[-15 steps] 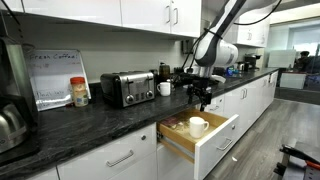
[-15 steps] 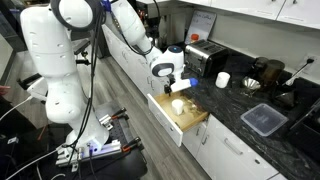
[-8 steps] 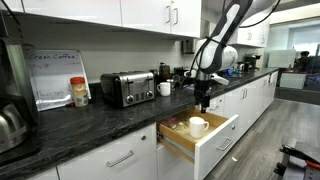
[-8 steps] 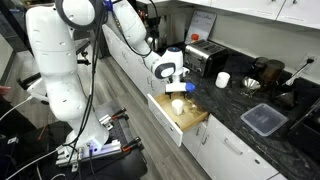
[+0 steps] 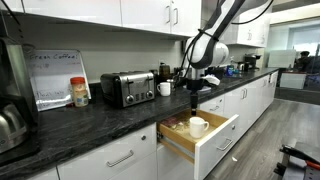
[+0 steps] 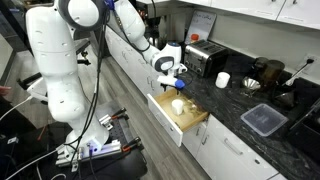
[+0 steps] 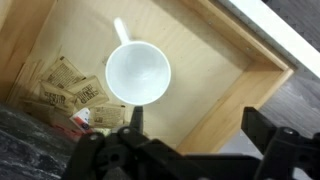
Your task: Open the drawer then remove the cup from the drawer
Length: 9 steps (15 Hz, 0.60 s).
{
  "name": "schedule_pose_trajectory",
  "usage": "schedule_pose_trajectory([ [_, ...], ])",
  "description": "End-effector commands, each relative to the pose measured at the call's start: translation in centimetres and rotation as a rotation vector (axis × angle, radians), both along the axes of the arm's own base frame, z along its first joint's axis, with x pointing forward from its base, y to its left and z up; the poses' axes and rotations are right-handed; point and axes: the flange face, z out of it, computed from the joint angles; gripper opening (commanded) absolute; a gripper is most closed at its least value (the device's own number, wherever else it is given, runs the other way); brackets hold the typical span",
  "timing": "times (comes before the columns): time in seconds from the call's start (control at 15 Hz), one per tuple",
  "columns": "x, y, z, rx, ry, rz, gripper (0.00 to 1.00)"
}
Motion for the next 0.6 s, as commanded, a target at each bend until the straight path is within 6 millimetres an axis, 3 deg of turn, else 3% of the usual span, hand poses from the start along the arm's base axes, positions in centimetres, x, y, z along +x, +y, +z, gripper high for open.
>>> schedule_pose_trajectory([
  [0.0, 0.3, -0.2, -0.5, -0.002, 0.014, -0.092, 1.0],
  [0.33, 0.0, -0.9, -1.8, -0.018, 0.022, -0.186, 1.0],
  [0.53, -0.2, -0.6, -3.1, -0.001, 0.014, -0.143, 1.0],
])
